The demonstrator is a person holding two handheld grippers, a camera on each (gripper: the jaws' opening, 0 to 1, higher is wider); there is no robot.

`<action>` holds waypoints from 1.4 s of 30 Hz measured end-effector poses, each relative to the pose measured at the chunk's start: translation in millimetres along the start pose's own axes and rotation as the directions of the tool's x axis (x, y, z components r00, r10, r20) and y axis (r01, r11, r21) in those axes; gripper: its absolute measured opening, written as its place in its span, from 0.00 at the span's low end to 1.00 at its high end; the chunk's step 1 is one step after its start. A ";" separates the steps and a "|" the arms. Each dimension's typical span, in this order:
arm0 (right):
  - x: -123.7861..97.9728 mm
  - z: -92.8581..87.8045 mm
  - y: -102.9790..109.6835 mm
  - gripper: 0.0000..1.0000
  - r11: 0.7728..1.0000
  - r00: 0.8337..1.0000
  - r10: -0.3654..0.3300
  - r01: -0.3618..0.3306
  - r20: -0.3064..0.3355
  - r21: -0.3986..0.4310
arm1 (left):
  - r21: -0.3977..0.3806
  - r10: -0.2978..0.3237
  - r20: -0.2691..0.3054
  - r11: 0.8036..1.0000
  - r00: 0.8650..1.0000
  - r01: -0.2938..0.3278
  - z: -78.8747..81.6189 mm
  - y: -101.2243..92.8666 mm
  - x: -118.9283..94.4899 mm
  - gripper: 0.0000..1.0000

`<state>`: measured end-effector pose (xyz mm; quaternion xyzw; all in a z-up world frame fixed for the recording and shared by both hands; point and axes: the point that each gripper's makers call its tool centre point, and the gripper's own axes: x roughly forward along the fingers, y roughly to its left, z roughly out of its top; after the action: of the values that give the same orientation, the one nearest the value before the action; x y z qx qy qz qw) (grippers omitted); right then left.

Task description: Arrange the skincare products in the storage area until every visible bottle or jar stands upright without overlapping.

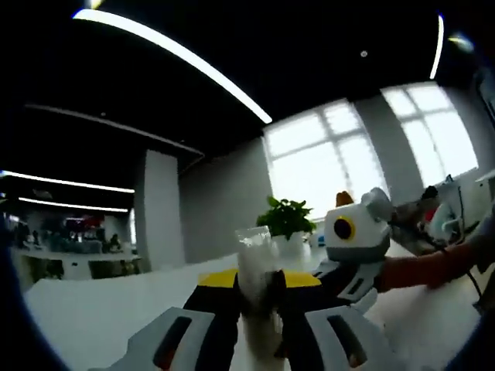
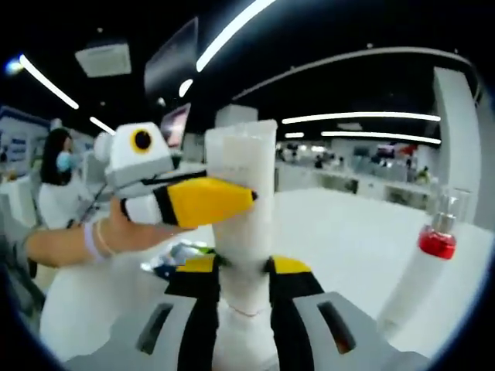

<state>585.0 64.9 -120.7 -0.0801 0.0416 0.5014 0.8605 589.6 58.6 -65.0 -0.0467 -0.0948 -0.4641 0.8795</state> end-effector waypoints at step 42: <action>11.5 -72.2 -14.5 0.15 0.995 0.945 -0.085 0.064 -0.314 -0.078 | -0.022 -0.002 -0.598 1.000 0.802 -0.015 -125.5 25.2 -30.0 0.23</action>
<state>604.0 54.8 -192.1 -0.1899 0.1595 0.4502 0.8578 609.4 75.7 -193.8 0.0901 0.1932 -0.4533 0.8655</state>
